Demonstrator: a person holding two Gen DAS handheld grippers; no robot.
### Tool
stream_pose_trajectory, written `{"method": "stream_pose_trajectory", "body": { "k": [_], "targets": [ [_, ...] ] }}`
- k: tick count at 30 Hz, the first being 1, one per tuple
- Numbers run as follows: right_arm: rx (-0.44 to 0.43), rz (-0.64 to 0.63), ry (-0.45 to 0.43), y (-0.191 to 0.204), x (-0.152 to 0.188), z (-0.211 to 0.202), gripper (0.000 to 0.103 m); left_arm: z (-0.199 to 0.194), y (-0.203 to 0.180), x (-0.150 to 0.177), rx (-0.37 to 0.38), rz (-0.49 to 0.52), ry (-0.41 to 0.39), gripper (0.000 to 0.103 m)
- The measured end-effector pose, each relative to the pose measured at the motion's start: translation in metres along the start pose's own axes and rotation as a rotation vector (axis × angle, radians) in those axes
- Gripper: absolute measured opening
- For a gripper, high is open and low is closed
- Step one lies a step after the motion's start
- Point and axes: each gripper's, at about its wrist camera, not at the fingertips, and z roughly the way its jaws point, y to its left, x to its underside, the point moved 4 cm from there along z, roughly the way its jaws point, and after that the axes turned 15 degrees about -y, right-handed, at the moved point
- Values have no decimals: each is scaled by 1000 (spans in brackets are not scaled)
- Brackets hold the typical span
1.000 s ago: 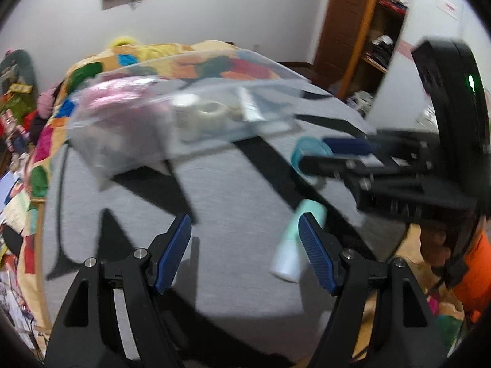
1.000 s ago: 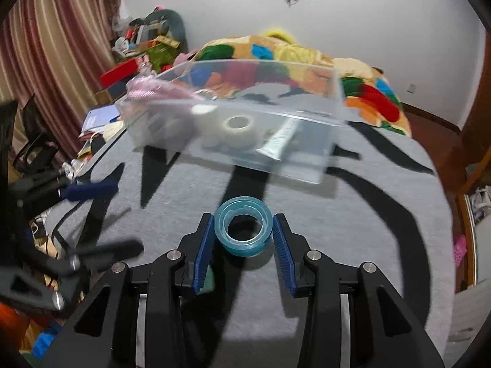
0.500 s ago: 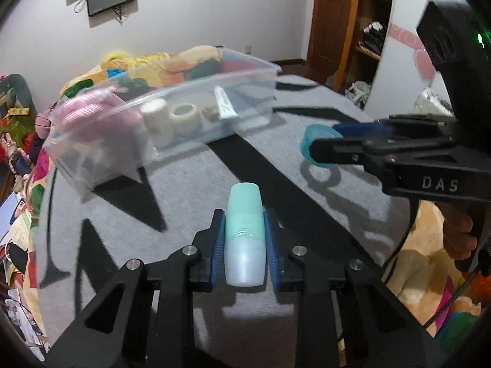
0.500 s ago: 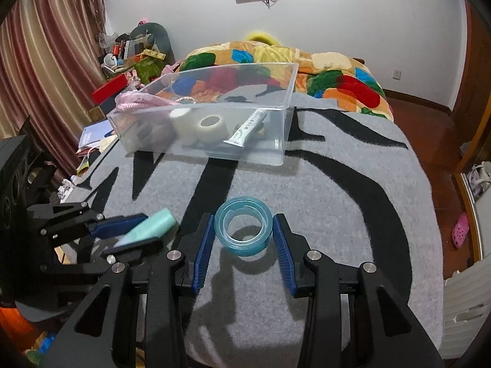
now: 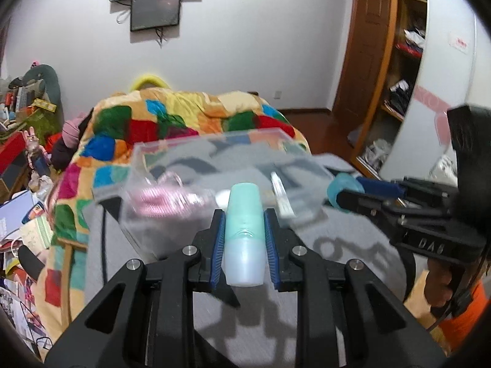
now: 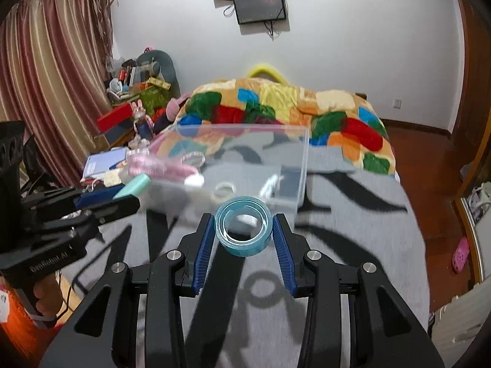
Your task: Organize objects
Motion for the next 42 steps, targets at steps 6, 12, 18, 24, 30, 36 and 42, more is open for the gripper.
{"method": "stream_pose_trajectory", "body": {
  "k": [6,12,18,24,30,36,42],
  "targets": [
    [8,19,-9,0,-24,31,36,21,17,-23,-24,-32,9,25],
    [19,16,34,-2,-30,65,36,53,38,-25,-69,-61,58,25],
    [32,7,111,-3,-19,97,36,85,49,-11,-95,-64,135,24],
    [44,-3,152,-4,-7,112,37,87,43,-7,-92,-33,132,24],
    [27,-21,134,3,-11,100,44,75,43,-10,-81,-47,116,24],
    [20,-65,73,13,-17,70,45,44,41,-12,-76,-58,51,28],
    [9,-67,-19,19,-20,31,61,8,31,-9,-91,-46,-37,53]
  ]
}}
